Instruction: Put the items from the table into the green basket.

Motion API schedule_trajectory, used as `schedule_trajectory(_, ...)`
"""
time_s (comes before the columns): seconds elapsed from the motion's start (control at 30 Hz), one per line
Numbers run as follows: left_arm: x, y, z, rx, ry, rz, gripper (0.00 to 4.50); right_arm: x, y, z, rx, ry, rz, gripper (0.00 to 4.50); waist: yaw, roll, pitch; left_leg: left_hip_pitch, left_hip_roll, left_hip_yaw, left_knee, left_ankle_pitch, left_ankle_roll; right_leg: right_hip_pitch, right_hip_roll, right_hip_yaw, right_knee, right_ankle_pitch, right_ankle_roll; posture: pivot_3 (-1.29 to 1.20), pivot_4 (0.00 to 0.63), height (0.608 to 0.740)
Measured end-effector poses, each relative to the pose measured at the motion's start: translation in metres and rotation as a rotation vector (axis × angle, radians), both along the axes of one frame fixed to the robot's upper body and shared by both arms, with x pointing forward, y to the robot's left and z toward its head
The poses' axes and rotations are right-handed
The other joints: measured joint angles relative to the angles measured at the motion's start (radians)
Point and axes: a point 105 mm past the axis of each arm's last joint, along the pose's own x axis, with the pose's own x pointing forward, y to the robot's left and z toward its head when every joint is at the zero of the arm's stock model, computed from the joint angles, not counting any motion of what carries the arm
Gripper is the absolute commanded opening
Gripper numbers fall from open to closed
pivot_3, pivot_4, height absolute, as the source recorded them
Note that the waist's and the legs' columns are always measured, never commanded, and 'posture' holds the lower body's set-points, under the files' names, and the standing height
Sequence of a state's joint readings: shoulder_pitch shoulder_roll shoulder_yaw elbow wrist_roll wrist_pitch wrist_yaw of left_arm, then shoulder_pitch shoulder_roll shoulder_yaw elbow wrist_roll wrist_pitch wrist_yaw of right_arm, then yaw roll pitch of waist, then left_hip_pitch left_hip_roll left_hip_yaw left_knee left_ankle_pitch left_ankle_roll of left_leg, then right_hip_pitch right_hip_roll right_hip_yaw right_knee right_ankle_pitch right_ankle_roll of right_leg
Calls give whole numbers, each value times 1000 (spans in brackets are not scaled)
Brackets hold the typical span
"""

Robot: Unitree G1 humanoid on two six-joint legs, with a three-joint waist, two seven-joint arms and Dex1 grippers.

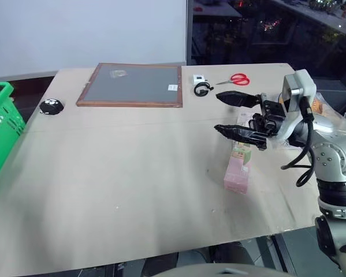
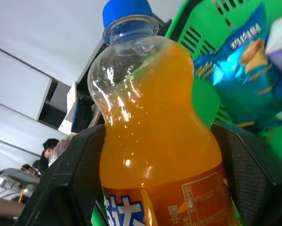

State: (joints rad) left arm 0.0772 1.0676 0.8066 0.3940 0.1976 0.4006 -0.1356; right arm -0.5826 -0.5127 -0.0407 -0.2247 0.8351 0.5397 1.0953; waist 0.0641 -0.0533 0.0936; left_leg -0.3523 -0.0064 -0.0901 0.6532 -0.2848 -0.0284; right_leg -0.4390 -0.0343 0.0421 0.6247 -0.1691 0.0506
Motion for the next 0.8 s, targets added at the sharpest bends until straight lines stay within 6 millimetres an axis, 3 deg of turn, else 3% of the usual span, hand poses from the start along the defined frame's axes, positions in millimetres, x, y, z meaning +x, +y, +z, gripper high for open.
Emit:
schedule_trajectory(0.1,-2,11,-24,-63,6,-3,3310,1,-1,-3,-13,2,-18,4500,1,0,-1,8,2,1,0,0,0,7,0,-2,0,-2,3,194,4,740)
schedule_trajectory(0.2,7,16,-27,-75,-1,-45,3310,3,-1,-5,-31,-5,-41,4500,3,2,-9,9,2,1,0,0,0,7,1,-3,0,-2,2,189,0,740)
schedule_trajectory(0.23,10,16,-27,-78,-1,-58,3941,3,-1,-5,-34,-10,-48,4500,4,5,-14,8,2,1,0,0,0,7,1,-3,0,-1,1,184,0,740)
schedule_trajectory(0.3,15,17,-29,-100,-25,-78,4466,5,-1,-5,-36,-24,-62,4500,4,7,-20,8,2,1,0,0,0,8,1,-3,0,0,0,179,0,740)
schedule_trajectory(0.6,35,15,-22,-163,-128,-123,4466,8,-2,-4,-45,-38,-97,4500,3,10,-33,9,2,1,0,0,0,8,2,-2,1,0,0,153,0,740)
schedule_trajectory(0.7,62,-5,-3,-186,-211,-260,4466,10,-9,-5,-69,-46,-126,4500,10,9,-36,8,2,1,0,0,0,9,1,-3,1,0,-1,132,0,740)
schedule_trajectory(0.73,78,-20,4,-215,-258,-340,4466,10,-13,-4,-75,-54,-140,4500,13,9,-37,8,2,1,1,0,0,10,1,-3,0,0,-1,126,0,740)
schedule_trajectory(0.8,119,-71,10,-328,-332,-557,4466,13,-25,-5,-94,-56,-194,4500,16,10,-41,9,2,2,2,0,0,12,0,-2,0,0,-1,105,0,740)
